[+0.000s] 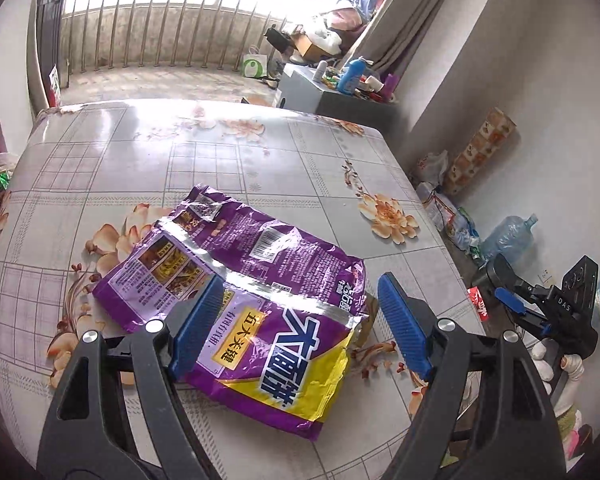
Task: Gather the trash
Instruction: 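Move both open tools back over the purple noodle bag on the table, then grasp the purple noodle bag edge with the right tool and lift it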
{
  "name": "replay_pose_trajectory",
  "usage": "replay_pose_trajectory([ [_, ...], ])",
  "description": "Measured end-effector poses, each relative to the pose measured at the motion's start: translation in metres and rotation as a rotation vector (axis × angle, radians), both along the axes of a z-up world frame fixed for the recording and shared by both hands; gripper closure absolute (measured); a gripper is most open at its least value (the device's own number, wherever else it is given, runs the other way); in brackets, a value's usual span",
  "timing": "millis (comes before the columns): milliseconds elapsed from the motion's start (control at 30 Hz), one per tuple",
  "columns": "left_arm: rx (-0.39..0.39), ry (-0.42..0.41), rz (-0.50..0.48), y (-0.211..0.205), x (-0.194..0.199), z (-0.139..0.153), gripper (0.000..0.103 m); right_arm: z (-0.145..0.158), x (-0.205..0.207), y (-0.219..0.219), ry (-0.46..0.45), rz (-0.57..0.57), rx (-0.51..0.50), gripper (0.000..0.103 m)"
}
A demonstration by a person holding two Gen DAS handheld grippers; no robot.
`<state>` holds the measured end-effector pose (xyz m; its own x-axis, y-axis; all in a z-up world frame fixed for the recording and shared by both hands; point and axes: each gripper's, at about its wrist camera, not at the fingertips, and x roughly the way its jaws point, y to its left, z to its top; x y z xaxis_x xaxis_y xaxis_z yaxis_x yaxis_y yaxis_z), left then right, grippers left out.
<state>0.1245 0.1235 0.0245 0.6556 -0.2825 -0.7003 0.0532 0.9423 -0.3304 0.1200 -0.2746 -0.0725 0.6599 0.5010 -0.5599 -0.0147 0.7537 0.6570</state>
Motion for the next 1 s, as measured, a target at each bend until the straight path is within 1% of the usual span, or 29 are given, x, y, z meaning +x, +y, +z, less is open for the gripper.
replay_pose_trajectory([
  [33,0.013,0.009,0.021,0.008,-0.003,-0.004,0.028,0.0,0.004,0.013,0.013,0.029,0.002,0.045],
  [133,0.098,0.052,0.063,0.02,-0.002,-0.017,0.028,0.003,0.013,0.054,0.046,0.114,-0.023,0.045],
  [200,0.114,0.09,0.079,0.027,-0.001,-0.026,0.028,0.003,0.017,0.078,0.06,0.16,-0.039,0.045],
  [267,0.118,0.109,0.094,0.032,-0.003,-0.034,0.028,0.002,0.022,0.099,0.081,0.196,-0.054,0.045],
  [333,0.147,0.127,0.101,0.033,-0.003,-0.04,0.028,0.001,0.025,0.118,0.1,0.228,-0.067,0.045],
  [367,0.16,0.136,0.097,0.031,-0.002,-0.044,0.028,0.0,0.027,0.125,0.109,0.24,-0.074,0.045],
  [433,0.16,0.149,0.075,0.032,-0.003,-0.049,0.028,0.0,0.031,0.139,0.123,0.258,-0.094,0.045],
  [533,0.15,0.161,0.069,0.035,-0.004,-0.053,0.028,-0.002,0.037,0.148,0.138,0.272,-0.107,0.045],
  [733,0.159,0.167,0.059,0.033,-0.003,-0.062,0.028,0.001,0.053,0.163,0.163,0.28,-0.124,0.045],
  [900,0.185,0.163,0.043,0.03,-0.001,-0.064,0.028,-0.002,0.067,0.172,0.177,0.279,-0.121,0.045],
  [1000,0.181,0.169,0.04,0.028,0.001,-0.066,0.028,-0.002,0.073,0.175,0.185,0.279,-0.11,0.045],
])
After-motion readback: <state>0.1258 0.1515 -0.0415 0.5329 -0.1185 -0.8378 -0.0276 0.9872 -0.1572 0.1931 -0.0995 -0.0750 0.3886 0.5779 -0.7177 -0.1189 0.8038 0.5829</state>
